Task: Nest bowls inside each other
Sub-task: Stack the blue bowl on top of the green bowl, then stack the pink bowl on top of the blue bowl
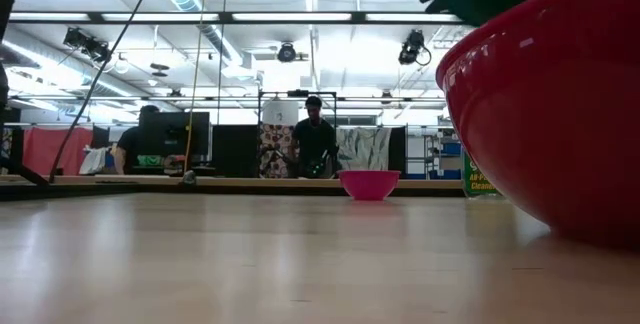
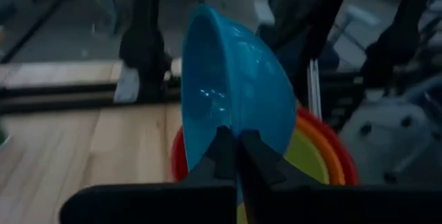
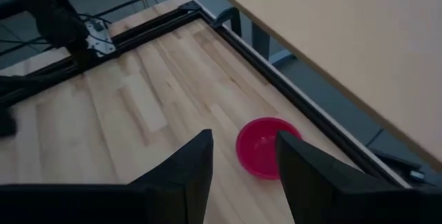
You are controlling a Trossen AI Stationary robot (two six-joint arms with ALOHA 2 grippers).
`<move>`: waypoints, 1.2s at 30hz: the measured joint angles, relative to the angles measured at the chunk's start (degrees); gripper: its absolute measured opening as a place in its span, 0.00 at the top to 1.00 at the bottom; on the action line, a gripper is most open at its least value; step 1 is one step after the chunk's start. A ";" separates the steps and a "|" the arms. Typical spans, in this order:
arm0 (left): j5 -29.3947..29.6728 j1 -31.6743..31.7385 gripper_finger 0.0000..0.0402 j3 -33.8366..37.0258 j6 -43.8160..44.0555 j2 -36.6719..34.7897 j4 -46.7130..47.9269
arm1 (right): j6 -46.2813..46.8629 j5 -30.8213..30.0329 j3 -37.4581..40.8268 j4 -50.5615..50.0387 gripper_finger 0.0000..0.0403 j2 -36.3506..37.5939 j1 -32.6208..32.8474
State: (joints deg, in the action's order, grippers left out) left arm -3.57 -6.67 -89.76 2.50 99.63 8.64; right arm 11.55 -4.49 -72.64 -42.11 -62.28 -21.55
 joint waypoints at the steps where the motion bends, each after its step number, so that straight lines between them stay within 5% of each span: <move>1: 1.43 -1.02 1.00 0.00 0.13 1.33 -3.08 | 0.10 0.76 0.00 0.00 0.59 0.00 -0.36; 8: 9.77 -5.54 1.00 0.05 -8.16 10.37 -11.21 | -1.14 2.71 0.00 -0.53 0.59 0.00 -0.99; 17: 9.93 -8.50 0.91 0.11 -30.51 14.76 -11.64 | -1.07 2.69 0.00 -1.77 0.59 0.00 -1.96; 28: 10.23 -8.62 0.44 0.02 -20.83 14.06 -10.31 | 0.63 3.49 0.00 -1.82 0.59 0.00 -1.96; 31: 16.87 -7.82 0.41 0.03 -10.20 11.23 -6.46 | 1.35 4.42 -0.02 -2.56 0.59 -0.48 -1.80; 36: 18.75 -4.88 0.47 -0.02 1.56 6.43 6.88 | 1.38 4.53 1.53 -2.49 0.59 -4.89 -0.25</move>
State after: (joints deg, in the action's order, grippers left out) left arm 15.18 -11.55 -89.78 4.06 106.06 15.51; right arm 12.93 0.04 -71.11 -44.59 -67.17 -21.79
